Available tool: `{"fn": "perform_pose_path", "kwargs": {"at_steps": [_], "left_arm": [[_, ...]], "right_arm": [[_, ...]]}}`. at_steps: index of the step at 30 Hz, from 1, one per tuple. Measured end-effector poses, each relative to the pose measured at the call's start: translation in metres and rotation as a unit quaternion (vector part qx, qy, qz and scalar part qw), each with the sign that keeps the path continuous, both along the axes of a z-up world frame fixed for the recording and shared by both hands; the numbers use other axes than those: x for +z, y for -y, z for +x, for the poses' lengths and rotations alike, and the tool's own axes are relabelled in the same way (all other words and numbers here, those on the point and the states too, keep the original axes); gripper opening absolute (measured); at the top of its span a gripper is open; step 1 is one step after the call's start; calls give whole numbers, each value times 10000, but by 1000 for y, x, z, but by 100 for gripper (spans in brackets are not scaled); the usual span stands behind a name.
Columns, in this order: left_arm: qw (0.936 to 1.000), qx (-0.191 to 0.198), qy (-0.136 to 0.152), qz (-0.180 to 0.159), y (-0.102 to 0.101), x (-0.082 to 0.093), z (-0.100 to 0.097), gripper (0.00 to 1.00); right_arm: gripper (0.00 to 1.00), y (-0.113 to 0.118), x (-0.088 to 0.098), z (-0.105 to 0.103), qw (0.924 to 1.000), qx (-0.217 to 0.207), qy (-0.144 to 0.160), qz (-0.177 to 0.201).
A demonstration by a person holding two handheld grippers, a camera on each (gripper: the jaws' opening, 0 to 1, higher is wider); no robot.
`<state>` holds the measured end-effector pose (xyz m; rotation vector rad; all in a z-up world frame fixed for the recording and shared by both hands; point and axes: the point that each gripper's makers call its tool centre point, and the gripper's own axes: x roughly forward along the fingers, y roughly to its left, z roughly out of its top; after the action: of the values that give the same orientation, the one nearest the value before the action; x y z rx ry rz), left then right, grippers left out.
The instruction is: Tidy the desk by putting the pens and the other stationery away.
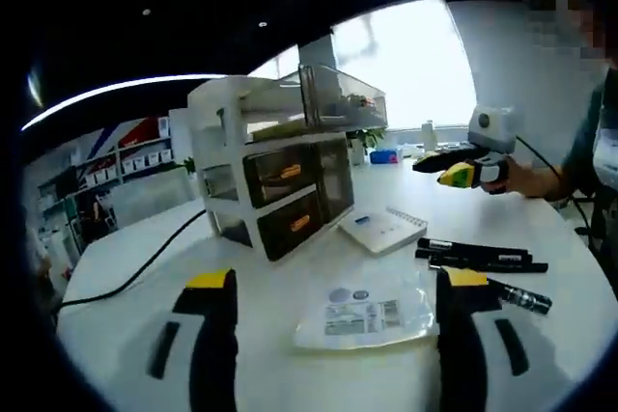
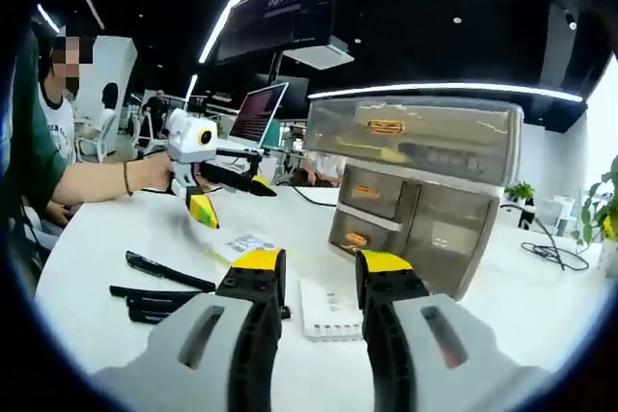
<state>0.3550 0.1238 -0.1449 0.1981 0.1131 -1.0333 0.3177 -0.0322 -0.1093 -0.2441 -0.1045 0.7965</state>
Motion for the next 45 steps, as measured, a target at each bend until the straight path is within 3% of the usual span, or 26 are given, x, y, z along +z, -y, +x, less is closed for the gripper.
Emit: {"fn": "perform_pose_path", "kwargs": {"at_steps": [1,2,5,7,9,11,14,16,19,20,22,23,25,28,35,39,43,45], "left_arm": [[9999,-88,-83,-99,2,1,-3,85],[9996,-53,-198,-186,3,1,-3,86],[9998,-28,-219,20,1,-4,-3,76],[9991,-68,-400,135,3,-11,-7,74],[9981,-32,-291,536,0,-19,-8,77],[9979,-62,-373,525,1,-20,-9,77],[9975,-65,-541,444,2,-23,-8,79],[9971,-88,-591,465,1,-25,-9,75],[9965,-53,-690,468,-1,-28,-8,65],[9963,-69,-716,463,0,-28,-8,66],[9950,-158,-745,643,2,-35,-11,79],[9924,-238,-779,919,1,-44,-15,85],[9907,-302,-816,1045,5,-50,-19,90],[9920,-312,-939,783,10,-45,-20,90],[9930,-323,-928,659,11,-45,-15,91],[9934,-278,-990,503,8,-41,-12,90],[9939,-298,-932,515,3,-40,-9,96],[9938,-319,-1029,270,4,-37,-8,96]], "right_arm": [[33,0,0,0,10000,41,-35,19],[33,-3,-4,0,9995,123,-273,103],[33,-18,-11,-4,9980,518,-363,-11],[33,-37,-19,-5,9949,898,-400,-247],[34,-49,-36,-3,9893,929,-936,-627],[35,-60,-53,-3,9804,957,-1342,-1079],[35,-75,-55,1,9777,1042,-1262,-1313],[34,-84,-52,3,9752,1107,-1281,-1429],[33,-95,-61,-3,9557,1403,-1597,-2038],[33,-96,-63,-1,9520,1378,-1692,-2148],[32,-101,-62,1,9533,1341,-1683,-2118],[32,-103,-64,3,9522,1353,-1712,-2139],[32,-106,-67,3,9497,1369,-1860,-2115],[32,-106,-71,3,9480,1310,-2068,-2035],[32,-107,-80,3,9418,1415,-2338,-1956],[32,-106,-83,2,9391,1505,-2406,-1938],[31,-108,-85,1,9361,1625,-2431,-1956],[31,-108,-86,0,9342,1689,-2446,-1972]]}}
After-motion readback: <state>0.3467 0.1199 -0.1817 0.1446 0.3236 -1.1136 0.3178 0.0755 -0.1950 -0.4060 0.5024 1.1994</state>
